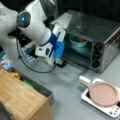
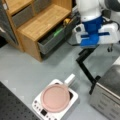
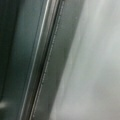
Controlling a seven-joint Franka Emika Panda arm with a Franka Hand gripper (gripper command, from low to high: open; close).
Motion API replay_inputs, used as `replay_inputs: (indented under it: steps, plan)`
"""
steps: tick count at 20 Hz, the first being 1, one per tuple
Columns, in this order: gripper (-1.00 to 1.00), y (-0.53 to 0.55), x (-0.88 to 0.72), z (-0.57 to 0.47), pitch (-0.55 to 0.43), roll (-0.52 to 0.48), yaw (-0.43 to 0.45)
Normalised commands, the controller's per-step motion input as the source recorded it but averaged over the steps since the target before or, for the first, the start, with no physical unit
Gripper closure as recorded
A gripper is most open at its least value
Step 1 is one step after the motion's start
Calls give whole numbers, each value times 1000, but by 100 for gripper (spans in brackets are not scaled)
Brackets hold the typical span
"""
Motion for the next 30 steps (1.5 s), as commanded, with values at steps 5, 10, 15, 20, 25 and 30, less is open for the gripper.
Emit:
replay_inputs:
  steps: [5,10,15,20,25,30]
  plan:
    - [-100,-202,-37,-103,-88,23,-31]
    - [-100,-207,-21,-73,-78,-101,23]
    - [-100,-246,11,-40,-35,-258,36]
    - [-100,-129,52,-54,-17,-431,-48]
    - [-100,37,51,-37,0,-472,-70]
    - [-100,83,6,25,-2,-279,-9]
